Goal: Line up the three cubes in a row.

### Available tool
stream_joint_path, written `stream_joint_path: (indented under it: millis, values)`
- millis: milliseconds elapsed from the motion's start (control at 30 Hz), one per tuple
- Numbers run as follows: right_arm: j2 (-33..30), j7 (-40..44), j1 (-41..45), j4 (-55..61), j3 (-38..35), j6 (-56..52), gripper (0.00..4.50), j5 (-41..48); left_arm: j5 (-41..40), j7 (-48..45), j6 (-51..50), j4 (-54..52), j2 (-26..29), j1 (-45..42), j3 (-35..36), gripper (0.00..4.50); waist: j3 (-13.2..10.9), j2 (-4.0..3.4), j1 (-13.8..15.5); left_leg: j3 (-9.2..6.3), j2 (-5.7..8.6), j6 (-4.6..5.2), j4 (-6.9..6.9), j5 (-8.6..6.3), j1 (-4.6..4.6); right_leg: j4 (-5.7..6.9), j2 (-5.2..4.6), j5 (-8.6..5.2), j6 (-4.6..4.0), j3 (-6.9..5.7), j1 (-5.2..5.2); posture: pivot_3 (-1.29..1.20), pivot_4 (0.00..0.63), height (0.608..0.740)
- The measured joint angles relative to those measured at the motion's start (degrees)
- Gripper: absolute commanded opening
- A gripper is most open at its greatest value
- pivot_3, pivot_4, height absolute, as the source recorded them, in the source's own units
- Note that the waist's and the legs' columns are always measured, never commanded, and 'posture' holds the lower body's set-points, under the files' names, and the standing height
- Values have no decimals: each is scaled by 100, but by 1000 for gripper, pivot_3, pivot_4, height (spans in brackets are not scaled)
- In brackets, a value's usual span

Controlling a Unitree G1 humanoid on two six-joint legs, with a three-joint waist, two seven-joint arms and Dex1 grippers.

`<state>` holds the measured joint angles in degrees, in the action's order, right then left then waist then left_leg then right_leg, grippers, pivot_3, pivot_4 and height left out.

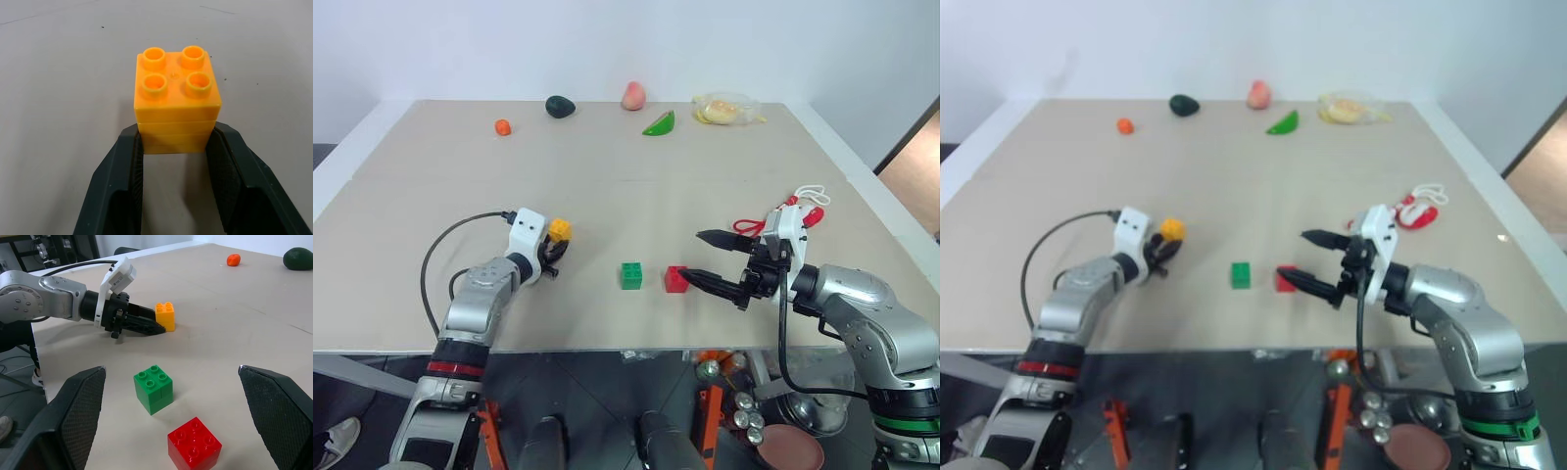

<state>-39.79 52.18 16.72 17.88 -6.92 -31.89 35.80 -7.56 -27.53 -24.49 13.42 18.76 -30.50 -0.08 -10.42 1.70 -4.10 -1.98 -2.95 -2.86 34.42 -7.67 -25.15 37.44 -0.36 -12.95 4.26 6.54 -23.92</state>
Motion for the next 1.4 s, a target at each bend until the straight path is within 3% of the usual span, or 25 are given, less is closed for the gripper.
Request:
stream_joint_path:
  millis: [133, 400, 633, 1033, 1400]
  values:
    - [-29, 29, 1, 0, 0, -8, 4500, 3, -178, -697, 654, 242, 167, -155, 9, 1266, 0, 0, 2, 1, 0, -1, -1, 0, -4, -1, -1, -1, 0, 0, -2, 0, 150, 740]
    - [-155, 175, -39, -1, -30, -59, 4500, 109, -552, -3506, 2651, 1446, 971, -220, -29, 1266, 0, 0, -4, 5, -3, -1, -10, -1, -5, -2, -3, -5, -8, 0, -8, 0, 150, 740]
    - [-261, 252, -102, 7, -86, -96, 4500, 190, -597, -5245, 3565, 2663, 1111, -575, -234, 1266, 0, 0, 10, 7, -3, -1, -6, -1, -8, -3, -5, -4, -8, -1, -7, 0, 150, 740]
    - [-372, 245, -259, 140, -210, -235, 4500, 283, -206, -6063, 4615, 4051, 677, -1462, -518, 1266, 0, 0, -2, 6, -5, 2, -8, -2, -11, -1, -1, -5, -7, -1, -15, 0, 150, 740]
    - [-373, 198, -317, 244, -215, -295, 4500, 336, 93, -5909, 5284, 4806, 664, -1783, -523, 1266, 0, 0, 0, 6, -4, 2, -2, -2, -12, -1, -2, -3, -6, -1, -11, 0, 150, 740]
